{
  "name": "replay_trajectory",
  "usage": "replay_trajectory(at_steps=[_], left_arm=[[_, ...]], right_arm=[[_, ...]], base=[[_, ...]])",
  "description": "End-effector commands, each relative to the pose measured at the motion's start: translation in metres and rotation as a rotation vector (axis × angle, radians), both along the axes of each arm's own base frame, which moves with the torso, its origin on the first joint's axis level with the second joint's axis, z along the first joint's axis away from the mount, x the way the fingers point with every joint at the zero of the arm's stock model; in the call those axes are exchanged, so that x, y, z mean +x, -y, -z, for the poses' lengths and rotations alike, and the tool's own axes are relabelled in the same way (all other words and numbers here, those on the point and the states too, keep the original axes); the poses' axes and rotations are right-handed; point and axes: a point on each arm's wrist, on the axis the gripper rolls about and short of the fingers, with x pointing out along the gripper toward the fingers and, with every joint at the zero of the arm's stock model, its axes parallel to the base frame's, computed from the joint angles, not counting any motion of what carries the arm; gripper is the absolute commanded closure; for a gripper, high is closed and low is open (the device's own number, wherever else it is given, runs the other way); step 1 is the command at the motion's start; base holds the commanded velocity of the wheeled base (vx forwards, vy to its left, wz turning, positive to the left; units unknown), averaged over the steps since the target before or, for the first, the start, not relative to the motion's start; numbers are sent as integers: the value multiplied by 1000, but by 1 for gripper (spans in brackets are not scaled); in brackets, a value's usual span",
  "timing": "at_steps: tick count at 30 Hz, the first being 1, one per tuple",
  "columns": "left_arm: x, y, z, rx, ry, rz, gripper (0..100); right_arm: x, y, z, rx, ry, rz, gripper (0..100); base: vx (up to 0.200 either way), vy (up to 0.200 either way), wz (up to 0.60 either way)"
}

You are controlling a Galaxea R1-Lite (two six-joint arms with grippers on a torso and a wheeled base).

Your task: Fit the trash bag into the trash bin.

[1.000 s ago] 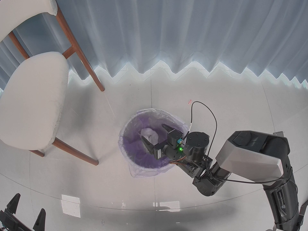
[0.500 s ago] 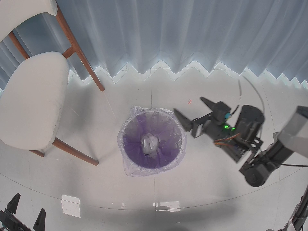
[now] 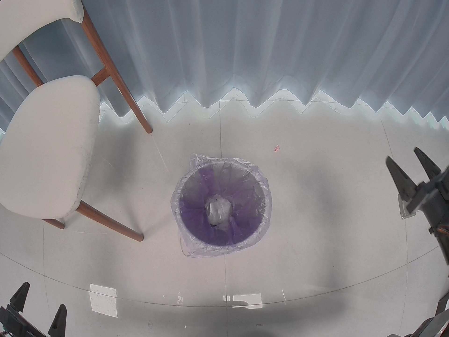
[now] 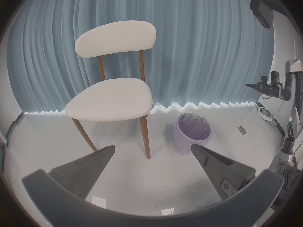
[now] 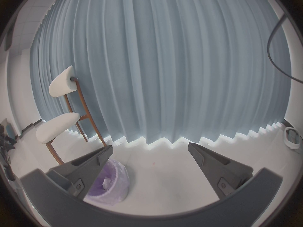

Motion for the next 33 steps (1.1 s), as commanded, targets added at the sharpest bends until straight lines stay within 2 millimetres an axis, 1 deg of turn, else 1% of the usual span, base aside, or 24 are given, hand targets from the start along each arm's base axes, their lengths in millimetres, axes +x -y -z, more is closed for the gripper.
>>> replay_trajectory(at_steps=[1,4,8,9,10,12,13,14,15,16,18,33], left_arm=[[0,0,5,-2,-4,0,0],[0,0,5,-2,-4,0,0],[0,0,5,-2,-4,0,0],[0,0,5,-2,-4,0,0],[0,0,5,-2,-4,0,0],[0,0,5,-2,-4,0,0],[0,0,5,2,-4,0,0],[0,0,5,0,-4,0,0],[0,0,5,0,-4,0,0],[0,0,5,-3,-4,0,0],[0,0,5,-2,-4,0,0],[0,0,5,3,-4,2,0]], right_arm=[[-87,17,12,15,63,98,0],[-106,17,22,14,19,98,0],[-138,17,50,12,-81,96,0],[-141,17,52,11,-92,96,0],[-157,18,74,7,-167,97,0],[-178,18,104,13,-210,101,0],[-183,18,112,22,-290,99,0],[-184,18,108,36,-277,99,0],[-184,18,107,36,-269,101,0],[-181,18,107,30,-221,102,0],[-180,18,108,23,-207,101,0],[-180,18,108,24,-210,104,0]], base=[[0,0,0],[0,0,0],[0,0,0],[0,0,0],[0,0,0],[0,0,0],[0,0,0],[0,0,0],[0,0,0],[0,0,0],[0,0,0],[0,0,0]])
